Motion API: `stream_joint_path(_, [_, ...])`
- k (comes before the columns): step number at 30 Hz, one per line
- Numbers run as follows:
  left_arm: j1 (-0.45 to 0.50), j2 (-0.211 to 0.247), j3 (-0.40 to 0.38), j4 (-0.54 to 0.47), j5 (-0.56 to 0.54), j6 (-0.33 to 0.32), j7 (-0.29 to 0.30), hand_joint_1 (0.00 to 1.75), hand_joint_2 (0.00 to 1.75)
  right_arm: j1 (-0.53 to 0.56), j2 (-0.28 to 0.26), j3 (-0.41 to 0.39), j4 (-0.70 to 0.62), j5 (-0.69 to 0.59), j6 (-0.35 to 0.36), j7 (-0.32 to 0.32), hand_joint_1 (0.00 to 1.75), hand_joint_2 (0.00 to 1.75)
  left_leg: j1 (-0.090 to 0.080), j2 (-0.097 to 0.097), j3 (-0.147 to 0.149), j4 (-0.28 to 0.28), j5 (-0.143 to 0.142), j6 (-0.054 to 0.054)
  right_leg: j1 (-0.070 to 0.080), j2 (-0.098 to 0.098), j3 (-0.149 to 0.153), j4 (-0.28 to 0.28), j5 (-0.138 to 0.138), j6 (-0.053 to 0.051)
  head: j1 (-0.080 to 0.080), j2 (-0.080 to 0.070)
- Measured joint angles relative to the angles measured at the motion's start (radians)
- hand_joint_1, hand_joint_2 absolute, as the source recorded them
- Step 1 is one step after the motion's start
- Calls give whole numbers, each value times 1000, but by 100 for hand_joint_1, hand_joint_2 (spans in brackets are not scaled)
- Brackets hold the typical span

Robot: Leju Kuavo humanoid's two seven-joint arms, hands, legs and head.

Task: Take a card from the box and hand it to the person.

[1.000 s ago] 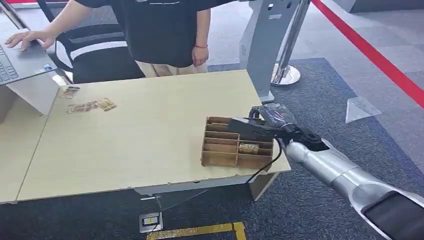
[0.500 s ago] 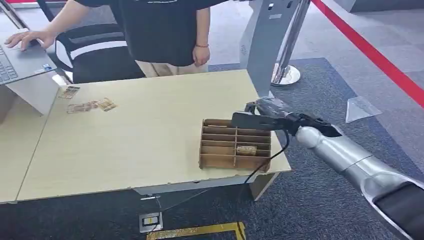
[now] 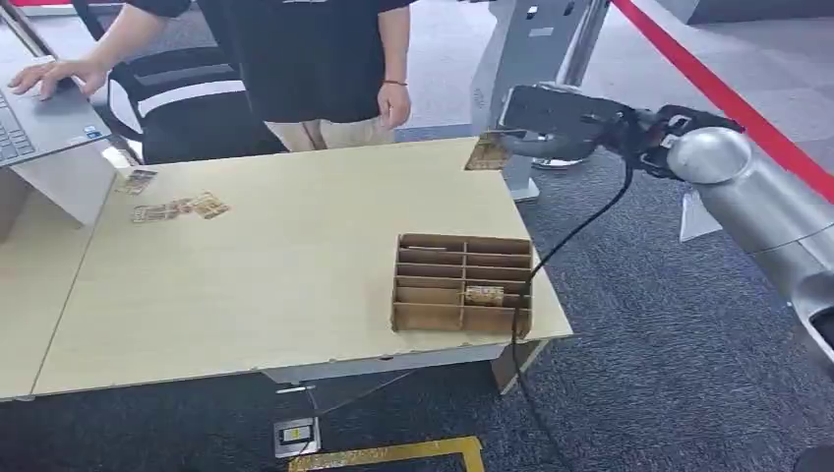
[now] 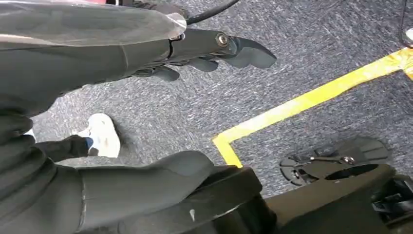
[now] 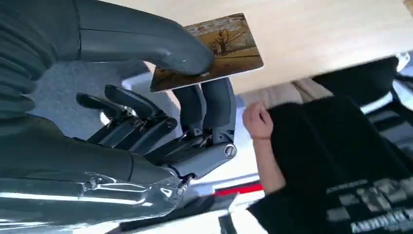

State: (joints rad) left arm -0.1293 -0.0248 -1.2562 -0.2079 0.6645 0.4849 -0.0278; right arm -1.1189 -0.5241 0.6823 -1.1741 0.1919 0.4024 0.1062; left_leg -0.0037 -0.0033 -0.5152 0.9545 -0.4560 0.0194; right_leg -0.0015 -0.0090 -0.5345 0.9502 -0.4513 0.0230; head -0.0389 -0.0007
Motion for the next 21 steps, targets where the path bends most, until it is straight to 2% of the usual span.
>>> stream_joint_path(3, [-1,0,0,0,2,0,0,0,175,-40,-7,14,-3,4,-50,23,175,175,0,0,0,0,0,0,0,0,0,0,0,0,1,0])
stream_joint_path(9, [-5,-5,0,0,0,6,1,0,175,-97,-7,51,3,147,-324,86,175,175,0,0,-1,0,0,0,0,0,0,0,0,0,0,0])
stream_joint_path(13, [-5,-5,0,0,0,6,1,0,175,-96,-7,52,4,152,-332,87,175,175,0,0,-1,0,0,0,0,0,0,0,0,0,0,0])
stream_joint_path(14, [-16,-13,-1,0,-6,6,8,0,175,-79,22,81,42,300,-560,119,175,175,1,0,-1,0,0,0,0,0,0,0,0,0,0,0])
stream_joint_path(15, [-21,-19,-1,0,-9,9,17,0,175,-40,65,95,92,441,-691,134,175,175,1,0,-1,0,0,0,0,0,0,1,0,0,0,0])
stream_joint_path(18, [-21,-23,-1,0,-9,18,18,0,175,-3,118,115,163,599,-806,174,175,175,1,-1,-1,0,0,0,1,-1,0,1,0,0,0,0])
stream_joint_path(21, [-20,-26,-1,0,-9,19,21,0,175,17,161,136,234,708,-837,207,175,175,1,-1,-1,-1,0,0,1,-1,0,1,0,-1,0,0])
